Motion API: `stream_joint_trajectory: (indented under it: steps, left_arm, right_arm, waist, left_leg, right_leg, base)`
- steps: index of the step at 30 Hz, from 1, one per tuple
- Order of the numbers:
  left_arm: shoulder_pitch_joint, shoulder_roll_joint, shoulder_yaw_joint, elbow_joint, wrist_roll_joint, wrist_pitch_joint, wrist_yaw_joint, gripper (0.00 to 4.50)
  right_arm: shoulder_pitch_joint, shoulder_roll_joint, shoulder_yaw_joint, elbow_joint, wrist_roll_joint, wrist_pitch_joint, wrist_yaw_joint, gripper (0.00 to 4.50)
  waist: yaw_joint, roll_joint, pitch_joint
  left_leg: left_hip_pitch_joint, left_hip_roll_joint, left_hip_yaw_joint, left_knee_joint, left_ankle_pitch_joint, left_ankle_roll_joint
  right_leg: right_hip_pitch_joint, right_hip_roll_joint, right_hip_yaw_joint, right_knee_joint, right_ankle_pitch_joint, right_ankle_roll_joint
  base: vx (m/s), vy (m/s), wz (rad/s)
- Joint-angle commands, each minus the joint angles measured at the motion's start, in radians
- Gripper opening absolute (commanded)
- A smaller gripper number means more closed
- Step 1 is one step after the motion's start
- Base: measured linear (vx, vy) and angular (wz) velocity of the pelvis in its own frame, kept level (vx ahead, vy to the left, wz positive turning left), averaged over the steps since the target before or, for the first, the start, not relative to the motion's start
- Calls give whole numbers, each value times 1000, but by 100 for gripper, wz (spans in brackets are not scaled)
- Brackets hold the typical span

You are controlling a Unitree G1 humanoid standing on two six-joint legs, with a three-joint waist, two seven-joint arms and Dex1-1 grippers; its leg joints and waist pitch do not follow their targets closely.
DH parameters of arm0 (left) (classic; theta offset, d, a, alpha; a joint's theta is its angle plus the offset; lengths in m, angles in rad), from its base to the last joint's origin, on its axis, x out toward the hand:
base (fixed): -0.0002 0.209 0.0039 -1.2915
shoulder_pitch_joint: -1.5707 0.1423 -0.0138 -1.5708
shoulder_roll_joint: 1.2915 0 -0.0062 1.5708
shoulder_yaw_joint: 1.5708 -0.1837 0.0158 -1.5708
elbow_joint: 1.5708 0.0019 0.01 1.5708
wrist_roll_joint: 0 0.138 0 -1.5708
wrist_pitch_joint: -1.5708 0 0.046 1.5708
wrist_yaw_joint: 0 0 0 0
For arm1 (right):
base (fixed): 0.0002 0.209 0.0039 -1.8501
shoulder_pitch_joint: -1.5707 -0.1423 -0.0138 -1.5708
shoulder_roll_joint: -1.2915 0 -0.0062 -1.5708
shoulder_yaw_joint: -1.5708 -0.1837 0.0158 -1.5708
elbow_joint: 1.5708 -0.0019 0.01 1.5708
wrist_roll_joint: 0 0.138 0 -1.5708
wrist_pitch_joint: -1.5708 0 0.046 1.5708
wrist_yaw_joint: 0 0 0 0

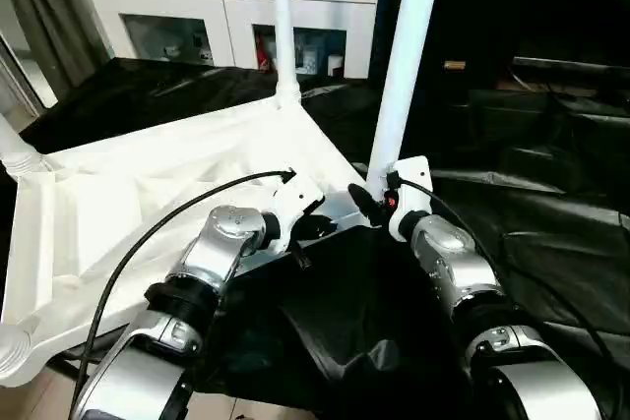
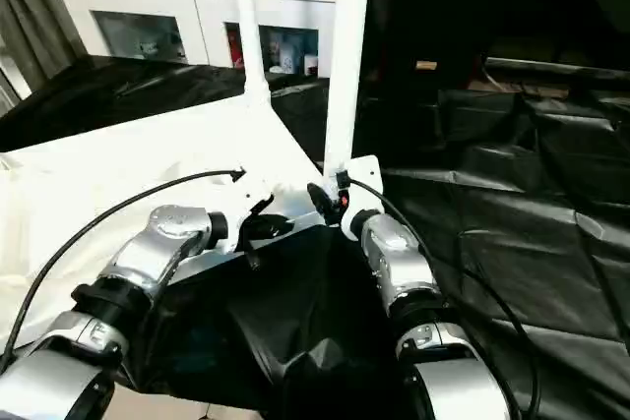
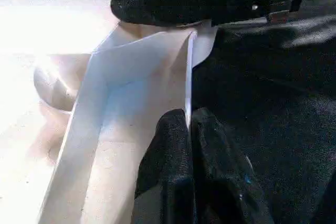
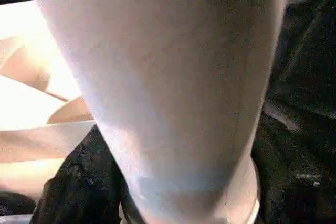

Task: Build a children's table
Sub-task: Rotate leg to tighten

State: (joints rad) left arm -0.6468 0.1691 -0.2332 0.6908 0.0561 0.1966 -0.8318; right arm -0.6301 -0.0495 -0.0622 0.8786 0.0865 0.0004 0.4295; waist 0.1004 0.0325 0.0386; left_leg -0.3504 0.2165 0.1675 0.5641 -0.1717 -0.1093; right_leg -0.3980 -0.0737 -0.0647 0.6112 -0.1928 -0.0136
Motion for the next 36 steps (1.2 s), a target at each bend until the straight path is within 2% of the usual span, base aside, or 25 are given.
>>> stream_joint_trajectory:
  steps: [1, 2, 4, 7, 11, 13, 17, 18, 19, 21, 24, 25, 27, 29, 30, 31, 33, 35, 36]
  left_arm:
    - [-12, -16, -4, -4, -15, -34, -4, 0]
    - [-6, -6, -7, -10, -17, -41, -24, 0]
    - [9, 15, -15, -26, -22, -51, -68, 0]
    - [43, 69, -33, -64, -34, -70, -173, 0]
    - [81, 135, -31, -125, -68, -55, -282, 0]
    - [97, 163, -32, -157, -81, -44, -329, 0]
    - [137, 230, -46, -235, -108, -4, -434, 0]
    - [144, 241, -49, -246, -111, 3, -448, 0]
    - [150, 251, -51, -259, -114, 10, -460, 0]
    - [159, 264, -52, -277, -121, 23, -475, 0]
    - [157, 264, -52, -281, -122, 29, -476, 0]
    - [157, 261, -50, -287, -127, 35, -474, 0]
    - [156, 257, -48, -296, -128, 42, -462, 0]
    - [148, 245, -45, -287, -122, 39, -434, 0]
    - [141, 235, -42, -277, -119, 36, -415, 0]
    - [137, 228, -40, -271, -117, 34, -404, 0]
    - [112, 191, -30, -228, -97, 22, -329, 0]
    - [89, 162, -25, -187, -74, 15, -262, 0]
    - [89, 162, -25, -187, -74, 15, -262, 0]
  right_arm:
    - [9, 57, 92, -3, 15, 31, 182, 344]
    - [10, 44, 99, -8, 13, 22, 206, 364]
    - [10, 21, 103, -17, 17, 14, 246, 377]
    - [15, -39, 115, -41, 24, 11, 361, 377]
    - [35, -109, 128, -82, 33, 30, 523, 377]
    - [42, -133, 134, -95, 37, 38, 579, 377]
    - [59, -178, 162, -121, 41, 47, 686, 377]
    - [63, -184, 168, -123, 41, 45, 702, 377]
    - [66, -190, 174, -127, 43, 47, 718, 353]
    - [71, -196, 182, -130, 42, 45, 743, 344]
    - [69, -194, 184, -127, 41, 46, 755, 307]
    - [68, -192, 184, -125, 39, 45, 758, 307]
    - [66, -191, 187, -123, 41, 48, 762, 294]
    - [66, -186, 188, -119, 41, 48, 756, 273]
    - [68, -183, 189, -119, 40, 47, 752, 273]
    - [69, -181, 189, -118, 39, 46, 745, 272]
    - [78, -166, 186, -107, 26, 40, 680, 270]
    - [79, -145, 174, -89, 9, 32, 589, 269]
    - [79, -145, 174, -89, 9, 32, 589, 269]
  waist:
    - [-4, -12, -52]
    - [-4, -11, -52]
    - [-8, -15, -53]
    - [-9, -16, -55]
    - [-5, -17, -63]
    - [-3, -16, -62]
    - [-4, -14, -59]
    - [-2, -13, -59]
    - [-3, -12, -57]
    - [-3, -18, -55]
    - [-1, -16, -55]
    - [-1, -16, -55]
    - [0, -19, -57]
    - [1, -18, -58]
    - [1, -15, -57]
    - [2, -16, -57]
    - [2, -11, -56]
    - [3, -9, -53]
    - [1, -12, -52]
  left_leg:
    - [-4, 3, 4, -62, -256, 41]
    - [-6, 4, 3, -62, -251, 45]
    - [-6, 5, 5, -61, -235, 49]
    - [-11, 6, 5, -58, -202, 64]
    - [-11, 9, 9, -47, -118, 95]
    - [-15, 9, 12, -43, -99, 113]
    - [-11, 13, 12, -47, -130, 106]
    - [-6, 13, 12, -47, -148, 98]
    - [-5, 14, 13, -48, -157, 93]
    - [-5, 15, 12, -51, -174, 83]
    - [-6, 15, 10, -52, -168, 72]
    - [-6, 14, 10, -52, -167, 71]
    - [-7, 13, 10, -50, -153, 72]
    - [-8, 12, 11, -49, -145, 75]
    - [-7, 12, 11, -48, -145, 75]
    - [-7, 12, 10, -49, -148, 74]
    - [-5, 11, 11, -49, -164, 66]
    - [-2, 10, 10, -52, -197, 48]
    - [0, 10, 9, -55, -212, 37]
  right_leg:
    - [47, -56, 38, -93, -296, -156]
    - [48, -58, 38, -91, -293, -157]
    - [48, -58, 38, -90, -274, -164]
    - [53, -59, 37, -82, -230, -179]
    - [55, -53, 35, -59, -53, -229]
    - [55, -54, 35, -55, -13, -245]
    - [52, -54, 34, -57, -46, -254]
    - [50, -55, 34, -59, -67, -254]
    - [49, -56, 35, -60, -75, -254]
    - [50, -56, 35, -63, -110, -245]
    - [51, -58, 36, -62, -117, -242]
    - [51, -57, 36, -62, -113, -243]
    - [53, -57, 36, -59, -87, -246]
    - [54, -57, 36, -58, -76, -248]
    - [53, -57, 36, -58, -72, -250]
    - [53, -57, 35, -59, -76, -249]
    - [51, -56, 36, -62, -93, -245]
    - [51, -58, 37, -69, -152, -232]
    - [50, -58, 38, -73, -185, -220]
  base:
    - [0, 0, 0]
    - [0, 0, 0]
    - [0, 0, 0]
    - [0, 0, 0]
    - [0, 0, 0]
    - [0, 0, 0]
    - [0, 0, 0]
    - [0, 0, 0]
    - [0, 0, 0]
    - [0, 0, 0]
    - [0, 0, 0]
    - [0, 0, 0]
    - [0, 0, 0]
    - [0, 0, 0]
    - [0, 0, 0]
    - [0, 0, 0]
    - [0, 0, 0]
    - [0, 0, 0]
    - [0, 0, 0]
